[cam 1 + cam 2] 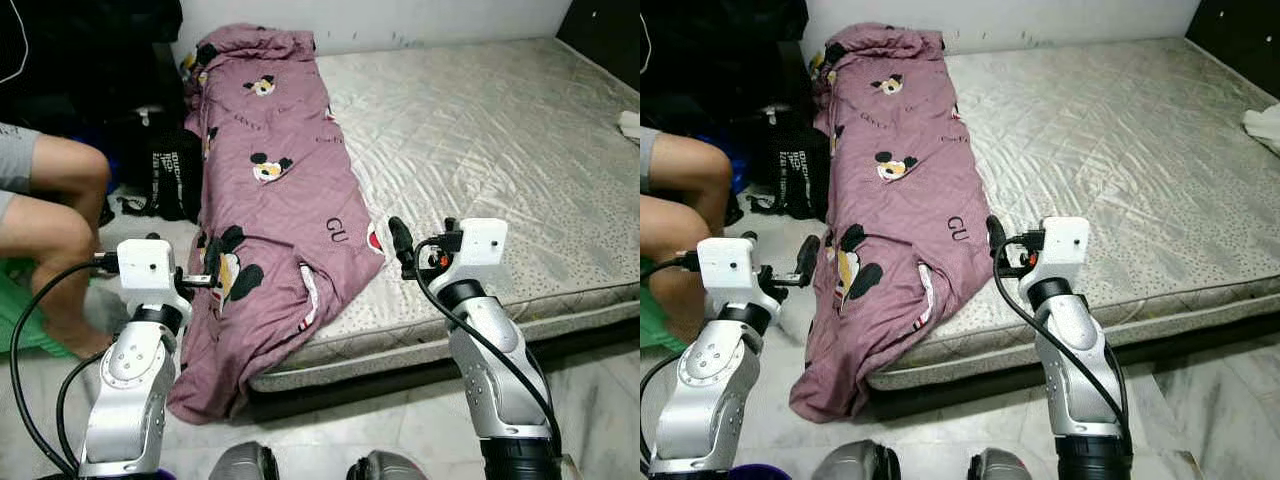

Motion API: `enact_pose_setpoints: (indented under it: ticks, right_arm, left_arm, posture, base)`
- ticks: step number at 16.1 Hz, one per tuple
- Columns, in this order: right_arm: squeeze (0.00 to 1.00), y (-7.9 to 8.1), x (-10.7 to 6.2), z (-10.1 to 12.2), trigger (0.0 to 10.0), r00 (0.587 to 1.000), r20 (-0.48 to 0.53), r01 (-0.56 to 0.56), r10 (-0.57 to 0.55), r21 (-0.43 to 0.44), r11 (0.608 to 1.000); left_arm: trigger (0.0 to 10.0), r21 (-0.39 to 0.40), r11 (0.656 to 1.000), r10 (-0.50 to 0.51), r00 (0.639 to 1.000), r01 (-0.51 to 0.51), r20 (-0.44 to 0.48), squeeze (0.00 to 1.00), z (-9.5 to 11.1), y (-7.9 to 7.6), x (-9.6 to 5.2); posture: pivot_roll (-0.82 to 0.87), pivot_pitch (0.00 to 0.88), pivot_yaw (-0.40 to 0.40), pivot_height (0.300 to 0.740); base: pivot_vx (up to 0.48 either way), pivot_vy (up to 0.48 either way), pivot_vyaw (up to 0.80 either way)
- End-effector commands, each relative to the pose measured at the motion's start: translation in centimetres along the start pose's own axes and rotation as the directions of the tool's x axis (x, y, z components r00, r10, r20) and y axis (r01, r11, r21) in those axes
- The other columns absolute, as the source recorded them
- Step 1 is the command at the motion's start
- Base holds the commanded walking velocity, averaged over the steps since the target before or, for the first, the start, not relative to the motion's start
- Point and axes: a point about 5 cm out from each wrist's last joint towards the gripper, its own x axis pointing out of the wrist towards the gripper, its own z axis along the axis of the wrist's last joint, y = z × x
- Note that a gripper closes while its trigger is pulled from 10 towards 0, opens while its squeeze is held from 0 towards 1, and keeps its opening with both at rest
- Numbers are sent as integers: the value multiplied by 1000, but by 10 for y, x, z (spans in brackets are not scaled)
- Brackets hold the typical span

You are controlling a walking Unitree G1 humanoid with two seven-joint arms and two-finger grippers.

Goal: Clean up the room

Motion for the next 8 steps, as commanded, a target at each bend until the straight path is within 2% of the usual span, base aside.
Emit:
enact_pose_setpoints:
  ticks: [1,8]
  right_arm:
    - [0,3,1,5,10000,1000,11,-18,18,-7,1000]
    - [0,4,2,6,10000,1000,5,-17,17,-12,1000]
  left_arm:
    - [10000,-2,1000,19,1000,-19,8,0,3,4,0]
    - [10000,-14,1000,16,1000,-16,6,0,3,3,1]
  posture:
    - [-91,41,13,689]
    - [-91,39,13,689]
  base:
    - [0,0,0]
    - [315,0,0]
